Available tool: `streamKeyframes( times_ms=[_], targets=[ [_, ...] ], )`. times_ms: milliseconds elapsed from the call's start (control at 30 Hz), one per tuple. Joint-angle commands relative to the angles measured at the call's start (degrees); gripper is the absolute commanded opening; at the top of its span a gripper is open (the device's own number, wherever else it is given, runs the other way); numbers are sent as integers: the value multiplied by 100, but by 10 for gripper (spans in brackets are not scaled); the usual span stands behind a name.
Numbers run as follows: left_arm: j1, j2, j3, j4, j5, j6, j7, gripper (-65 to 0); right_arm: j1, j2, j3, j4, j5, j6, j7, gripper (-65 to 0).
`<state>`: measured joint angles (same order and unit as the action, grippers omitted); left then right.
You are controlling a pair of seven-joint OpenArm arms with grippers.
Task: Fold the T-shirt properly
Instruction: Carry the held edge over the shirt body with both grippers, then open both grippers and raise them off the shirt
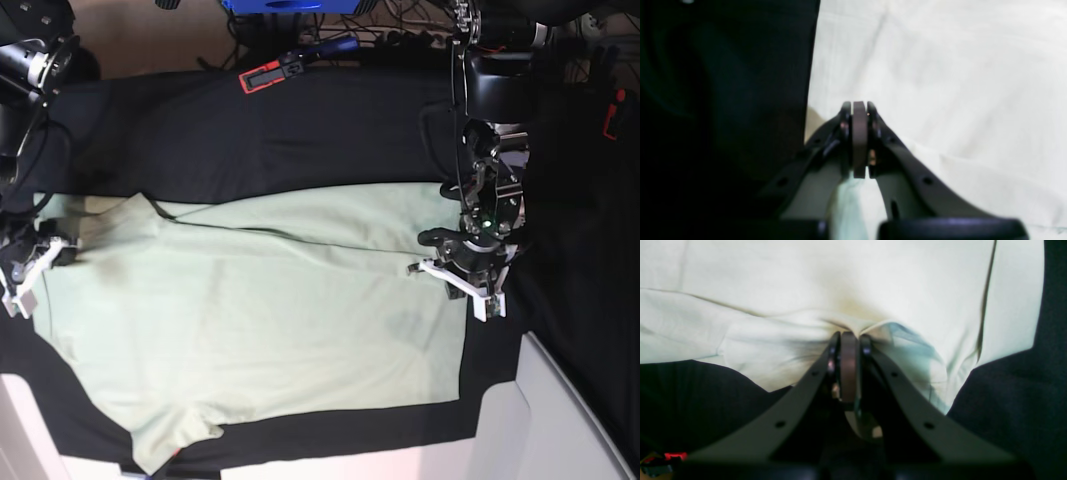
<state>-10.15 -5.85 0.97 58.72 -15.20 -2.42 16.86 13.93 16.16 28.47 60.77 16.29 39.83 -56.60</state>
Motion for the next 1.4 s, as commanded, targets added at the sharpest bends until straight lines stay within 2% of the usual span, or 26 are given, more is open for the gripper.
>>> streamKeyframes(
  times_ms=[0,167,333,633,767,867,1067,1133,1200,1233,1300,1367],
  targets=[
    [-150,-26,4,111,-5,-18,-152,-650,123,120,-3,81,72,17,91,-647],
    [-361,-35,4,93,4,-18,-152,-650,123,120,-3,81,72,17,91,-647],
    [-334,-35,4,84,4,-18,-152,-650,123,120,-451,90,72,17,117,-647],
    [-185,-35,-49,84,-5,-18,-152,-650,237,94,-513,63,72,17,548,-647],
    [-141,-35,-58,84,-5,0,-152,-650,369,120,-513,-280,72,17,750,-647],
    [-132,-35,-58,84,-5,0,-152,-650,369,120,-513,-420,72,-252,996,-647],
    [-150,-35,-66,84,-5,9,-152,-650,369,94,-460,-420,80,-445,1392,-640],
    [-158,-35,-66,84,-5,9,-152,-596,369,94,-460,-420,80,-559,1462,-635],
    [-158,-35,-66,84,-5,9,-143,-489,369,94,-460,-420,80,-568,1497,-586],
    [-158,-35,-66,84,-5,9,-143,-435,369,94,-451,-403,80,-568,1497,-540],
    [-167,-35,-75,119,-14,9,-143,-324,369,94,-355,-385,89,-559,1497,-403],
    [-167,-114,-75,146,-23,9,-143,-257,369,94,-108,-385,98,-542,1497,-279]
  ],
)
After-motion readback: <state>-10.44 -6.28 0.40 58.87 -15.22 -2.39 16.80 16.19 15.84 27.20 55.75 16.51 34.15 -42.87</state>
